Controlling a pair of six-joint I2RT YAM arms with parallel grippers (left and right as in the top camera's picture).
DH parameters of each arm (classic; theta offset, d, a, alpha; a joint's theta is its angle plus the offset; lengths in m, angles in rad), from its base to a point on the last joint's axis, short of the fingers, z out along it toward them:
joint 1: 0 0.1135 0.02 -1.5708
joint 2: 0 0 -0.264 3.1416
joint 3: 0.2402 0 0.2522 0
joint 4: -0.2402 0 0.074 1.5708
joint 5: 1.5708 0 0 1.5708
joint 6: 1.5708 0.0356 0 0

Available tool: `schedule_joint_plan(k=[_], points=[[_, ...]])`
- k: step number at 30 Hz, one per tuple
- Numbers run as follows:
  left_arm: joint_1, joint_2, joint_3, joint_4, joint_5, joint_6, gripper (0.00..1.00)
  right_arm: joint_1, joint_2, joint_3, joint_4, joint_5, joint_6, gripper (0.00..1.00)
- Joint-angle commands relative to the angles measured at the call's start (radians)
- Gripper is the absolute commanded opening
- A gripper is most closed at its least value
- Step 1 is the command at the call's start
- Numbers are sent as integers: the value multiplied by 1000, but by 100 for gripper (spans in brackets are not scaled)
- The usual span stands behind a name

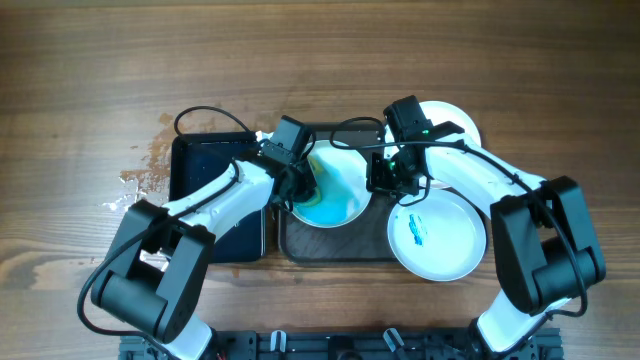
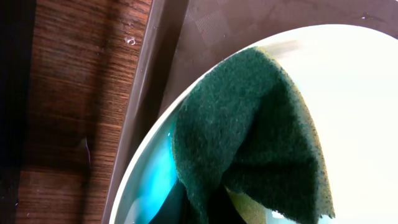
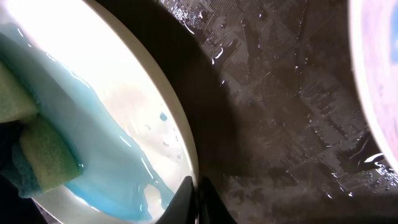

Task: Clean dirty plates on tray and stack at the side
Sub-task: 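Scrub the held plate's surface with the sponge in the left gripper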

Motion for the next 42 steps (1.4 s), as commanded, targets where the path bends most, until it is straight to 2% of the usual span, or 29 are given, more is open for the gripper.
schedule_joint_plan(k=[1,6,13,20,32,42], points=[[-2,53,-63,-41,-3,29,4,-8,17,-8,-4,45,-10,4],[-2,53,-63,103,24,124,4,-8,17,-8,-6,45,-11,4],[-2,53,-62,265,208,129,4,-8,17,-8,-14,45,-11,4],[-2,53,-62,267,416,216,4,-8,17,-8,-14,45,-11,4],[-2,53,-62,260,692,219,4,-8,17,-8,-22,45,-10,4],[-4,63,-63,217,668,218,4,-8,17,-8,-25,45,-10,5]])
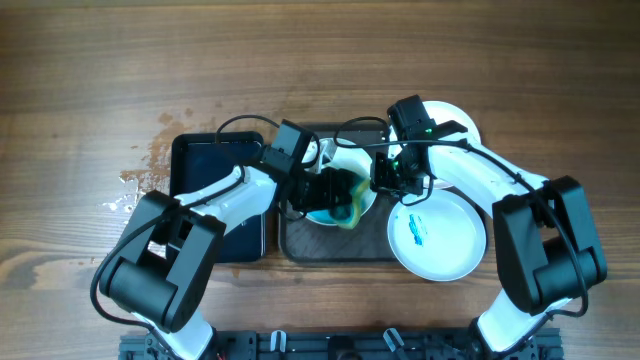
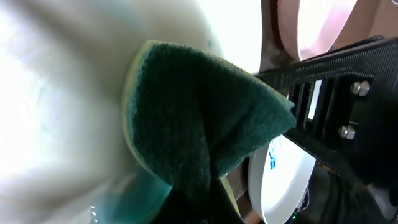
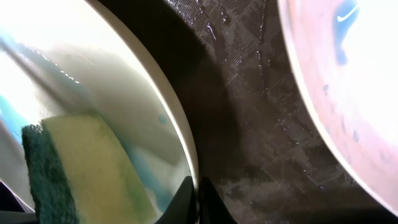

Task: Clean dirty plates on tray and stack at the side
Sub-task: 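Scrub the held plate's surface with the sponge in the left gripper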

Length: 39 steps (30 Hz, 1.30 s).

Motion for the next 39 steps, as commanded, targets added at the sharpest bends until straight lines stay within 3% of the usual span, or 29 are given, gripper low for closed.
schedule_joint_plan(k=[1,6,20,24,30,39], points=[[-3,27,-9,1,0,7,4,3,17,-8,-9,22,-10,4],[3,85,-8,5,-27,8,4,3,17,-8,-9,22,-10,4],[130,103,63,17,-423,-55,4,3,17,-8,-16,23,-7,5],[130,103,91,-3,-476,-55,4,3,17,-8,-16,23,-6,4],[105,58,172,-117,-525,-23,4,3,17,-8,-12,22,-6,4],[61,-144,275,-387,-619,-17,4,3,17,-8,35,22,0,4]])
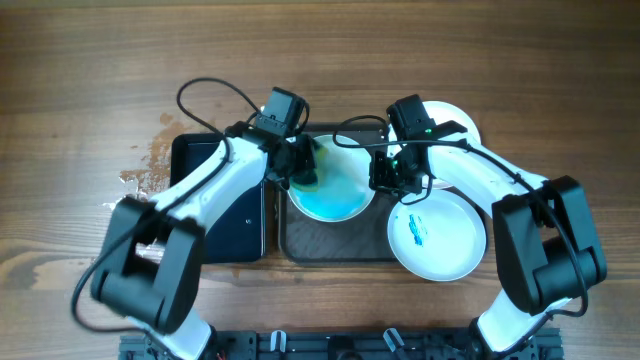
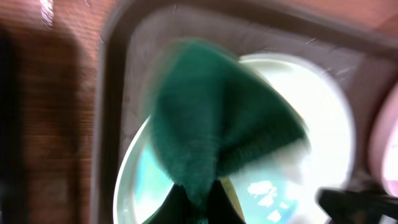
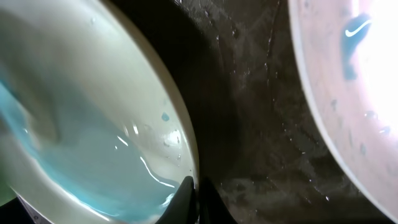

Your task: Clean dirty plates on tray and stack at the side

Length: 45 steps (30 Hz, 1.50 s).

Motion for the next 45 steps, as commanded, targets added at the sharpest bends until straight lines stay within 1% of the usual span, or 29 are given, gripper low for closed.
schedule_joint_plan(k=[1,5,10,13,15,18,21,23,34,36,41,45], points=[[0,-114,35,-44,-68,16,4,3,17,-8,11,23,-1,4],[-1,-186,35,-70,-69,16,4,3,17,-8,13,23,-6,4],[56,-274,35,-181,-212,-19,4,3,16,-8,62,15,-24,5],[148,-305,35,-319,-292,-54,4,3,16,-8,101,-11,-60,5],[214,-308,35,-391,-312,-53,4,3,16,-8,115,-32,-79,4],[307,-308,35,-444,-314,-53,4,3,14,-8,131,-60,-111,5],[377,-308,35,-451,-309,-51,4,3,-2,-8,137,-60,-119,5],[399,-308,35,-451,-299,-41,4,3,-31,-8,137,-59,-141,5],[403,-307,35,-437,-300,-36,4,3,-259,-7,93,5,-217,5],[404,-303,35,-428,-300,-15,4,3,-292,-7,72,5,-216,5],[423,-274,35,-392,-351,-12,4,3,-329,-7,27,6,-217,5],[493,-269,35,-335,-360,-15,4,3,-330,-2,14,5,-216,5]])
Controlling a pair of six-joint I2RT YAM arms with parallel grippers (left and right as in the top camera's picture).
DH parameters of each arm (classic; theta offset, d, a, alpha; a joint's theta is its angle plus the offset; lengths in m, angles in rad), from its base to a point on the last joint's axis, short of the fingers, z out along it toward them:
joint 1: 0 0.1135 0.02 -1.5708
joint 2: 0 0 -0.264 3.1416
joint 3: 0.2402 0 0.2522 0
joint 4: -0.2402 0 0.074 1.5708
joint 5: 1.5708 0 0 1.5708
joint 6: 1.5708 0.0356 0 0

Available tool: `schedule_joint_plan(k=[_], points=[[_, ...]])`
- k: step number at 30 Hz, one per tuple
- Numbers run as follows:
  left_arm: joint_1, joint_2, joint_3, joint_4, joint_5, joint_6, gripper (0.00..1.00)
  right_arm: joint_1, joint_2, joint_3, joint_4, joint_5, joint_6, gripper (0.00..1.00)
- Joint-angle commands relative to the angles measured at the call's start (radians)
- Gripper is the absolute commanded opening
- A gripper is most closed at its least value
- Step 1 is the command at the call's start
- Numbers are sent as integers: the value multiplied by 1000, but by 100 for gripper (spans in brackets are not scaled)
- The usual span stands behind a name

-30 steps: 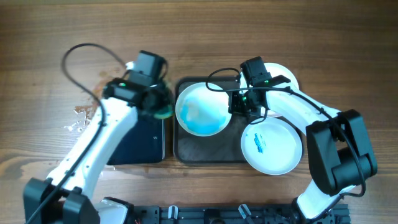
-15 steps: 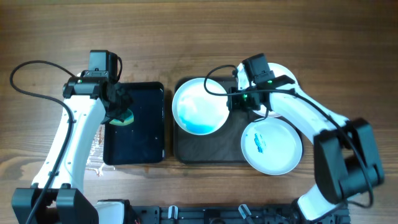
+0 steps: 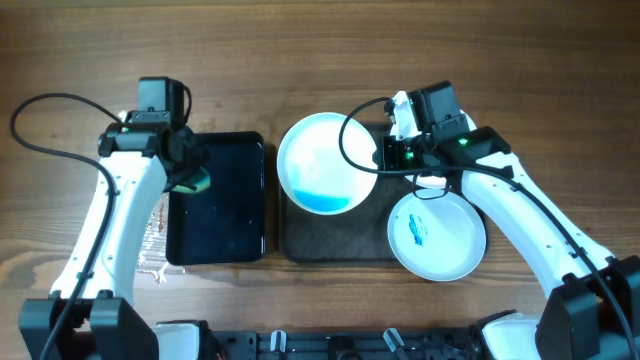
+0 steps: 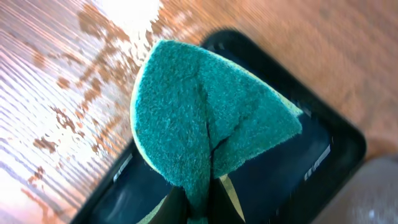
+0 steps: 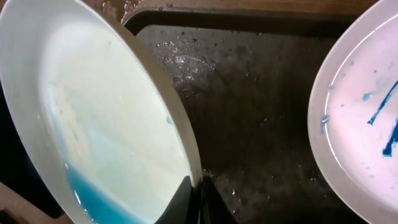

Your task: Clean dirty plates on tray and stack at the side

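A white plate (image 3: 325, 160) with a pool of blue liquid at its near edge hangs tilted over the brown tray (image 3: 330, 240). My right gripper (image 5: 198, 190) is shut on its right rim. Most of the plate's face (image 5: 112, 118) looks wiped. A second white plate (image 3: 437, 235) with blue streaks lies at the tray's right end. My left gripper (image 3: 188, 175) is shut on a folded green and yellow sponge (image 4: 211, 112), held over the left edge of a black tray (image 3: 220, 205).
The wood left of the black tray (image 4: 311, 168) carries wet brown smears (image 4: 74, 93). The brown tray's floor (image 5: 267, 106) is wet. My right arm reaches in from the right, above the streaked plate (image 5: 364, 106).
My left gripper has gone with the sponge from the plate's back left rim to the left edge of the black tray. The right gripper holds the plate higher and further left.
The sponge first lay against the plate's left side in blue liquid, with the right gripper pinching the rim. It was then at the plate's middle, then at its back left. Now the sponge is off the plate and blue remains only at its near edge.
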Motion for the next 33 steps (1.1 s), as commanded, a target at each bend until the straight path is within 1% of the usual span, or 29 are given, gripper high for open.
schedule_joint_plan(k=[1,5,8,12,14,18,22,27,31,33], points=[[79,5,18,41,-43,11,4,4,-22,5,-8,6,-16,5],[196,6,18,76,-42,11,4,37,-22,38,-19,2,-19,5],[291,6,18,80,-22,12,4,105,-22,69,-19,72,10,5],[362,6,18,80,31,12,4,185,-16,136,-31,147,20,5],[366,6,18,80,32,12,4,206,-2,184,-43,182,26,5],[366,6,18,80,32,12,4,234,84,346,-96,224,9,5],[366,6,18,97,24,12,4,262,208,491,-136,255,-6,5],[366,6,18,111,-7,12,4,350,365,647,-167,292,-39,5],[366,6,18,111,-89,11,4,423,451,743,-196,365,-35,5],[370,6,18,111,-140,12,4,456,465,759,-191,417,-35,5]])
